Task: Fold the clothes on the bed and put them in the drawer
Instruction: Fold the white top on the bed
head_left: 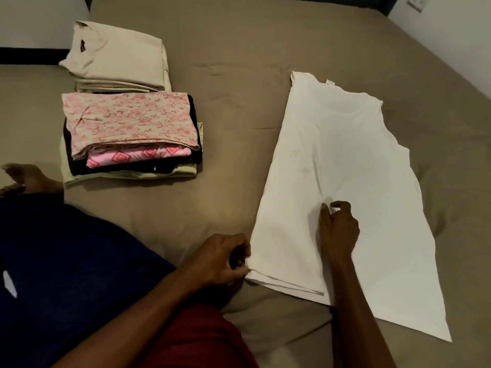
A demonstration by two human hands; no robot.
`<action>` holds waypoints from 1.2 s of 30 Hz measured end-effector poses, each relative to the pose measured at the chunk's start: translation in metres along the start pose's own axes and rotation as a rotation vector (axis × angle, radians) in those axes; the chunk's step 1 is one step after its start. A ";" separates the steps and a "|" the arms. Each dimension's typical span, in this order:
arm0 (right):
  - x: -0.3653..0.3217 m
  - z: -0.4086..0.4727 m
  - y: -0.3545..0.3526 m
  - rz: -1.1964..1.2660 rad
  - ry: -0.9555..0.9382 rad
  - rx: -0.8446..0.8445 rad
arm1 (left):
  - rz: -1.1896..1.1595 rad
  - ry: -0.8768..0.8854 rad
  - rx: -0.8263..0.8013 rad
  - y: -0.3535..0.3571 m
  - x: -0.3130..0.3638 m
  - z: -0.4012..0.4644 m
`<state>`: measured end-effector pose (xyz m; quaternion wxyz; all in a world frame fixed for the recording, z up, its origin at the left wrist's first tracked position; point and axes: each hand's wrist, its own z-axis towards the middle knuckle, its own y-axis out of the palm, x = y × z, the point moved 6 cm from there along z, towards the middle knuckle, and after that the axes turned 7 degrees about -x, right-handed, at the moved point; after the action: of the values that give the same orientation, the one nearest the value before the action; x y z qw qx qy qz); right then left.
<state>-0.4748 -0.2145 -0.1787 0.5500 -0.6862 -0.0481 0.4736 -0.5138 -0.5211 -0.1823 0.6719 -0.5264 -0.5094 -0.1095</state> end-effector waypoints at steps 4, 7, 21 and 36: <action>-0.001 -0.029 -0.003 -0.071 0.043 -0.016 | 0.205 0.033 0.033 0.003 0.010 -0.002; -0.004 -0.048 -0.008 -0.119 0.083 -0.009 | 0.259 0.072 0.056 0.007 0.021 -0.003; -0.005 -0.128 -0.003 -0.351 0.177 -0.030 | 0.590 0.029 -0.101 0.021 0.043 -0.027; -0.018 -0.138 -0.013 -0.589 -0.048 0.161 | 0.527 0.001 -0.330 0.014 0.043 -0.022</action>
<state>-0.3816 -0.3173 -0.1648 0.7152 -0.5855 -0.2202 0.3118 -0.4719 -0.5166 -0.1549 0.5830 -0.7422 -0.3302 -0.0129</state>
